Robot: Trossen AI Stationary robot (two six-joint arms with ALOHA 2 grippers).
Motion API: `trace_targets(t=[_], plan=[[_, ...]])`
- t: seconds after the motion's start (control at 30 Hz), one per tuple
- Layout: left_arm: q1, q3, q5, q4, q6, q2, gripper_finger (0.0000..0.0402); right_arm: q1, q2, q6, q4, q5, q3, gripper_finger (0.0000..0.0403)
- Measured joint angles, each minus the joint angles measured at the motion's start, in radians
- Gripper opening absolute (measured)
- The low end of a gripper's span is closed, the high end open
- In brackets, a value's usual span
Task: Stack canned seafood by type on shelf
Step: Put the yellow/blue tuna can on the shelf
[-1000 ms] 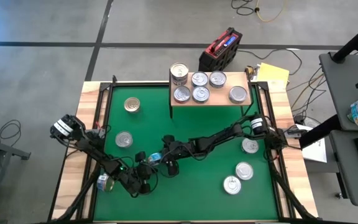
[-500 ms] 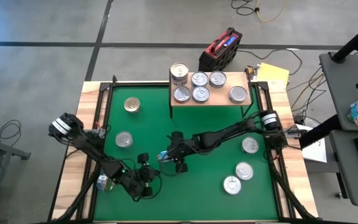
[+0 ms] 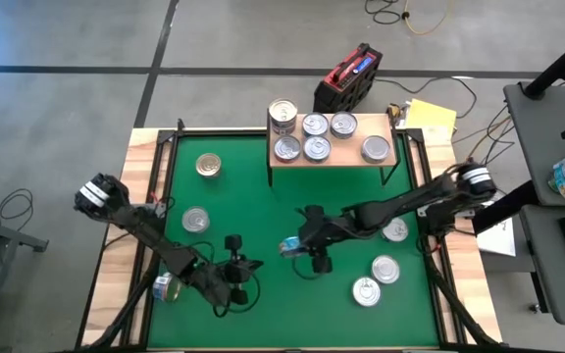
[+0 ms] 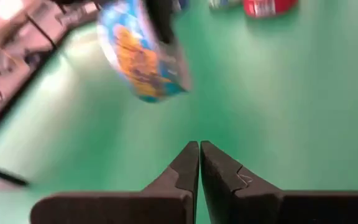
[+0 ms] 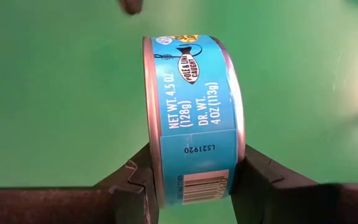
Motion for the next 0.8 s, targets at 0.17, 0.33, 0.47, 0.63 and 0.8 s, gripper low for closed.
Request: trace_targets(t=[0.17, 0.33, 0.47, 0.63, 0.8], plan=[[0.113, -0.005, 0.230, 0.190, 0.241, -0.024, 0.0000, 0.026, -0.096, 0.071, -0.001, 0.000, -0.098, 0.0129], [0.270, -0.016, 0.582, 0.365, 0.325, -0.022, 0.0000, 0.049, -0.146, 0.125, -0.016, 0.025, -0.159, 0.0129], [0.355, -0.014, 0.651, 0.451, 0.319, -0.017, 0.0000, 0.064, -0.164, 0.152, -0.082, 0.035, -0.170, 0.0129], [0.417, -0.013, 0.686, 0.499, 0.256, -0.017, 0.0008, 0.070, -0.184, 0.197, -0.170, 0.038, -0.170, 0.0129], [0.439, -0.013, 0.713, 0.501, 0.174, -0.015, 0.0064, 0.067, -0.211, 0.210, -0.216, 0.058, -0.170, 0.0129]])
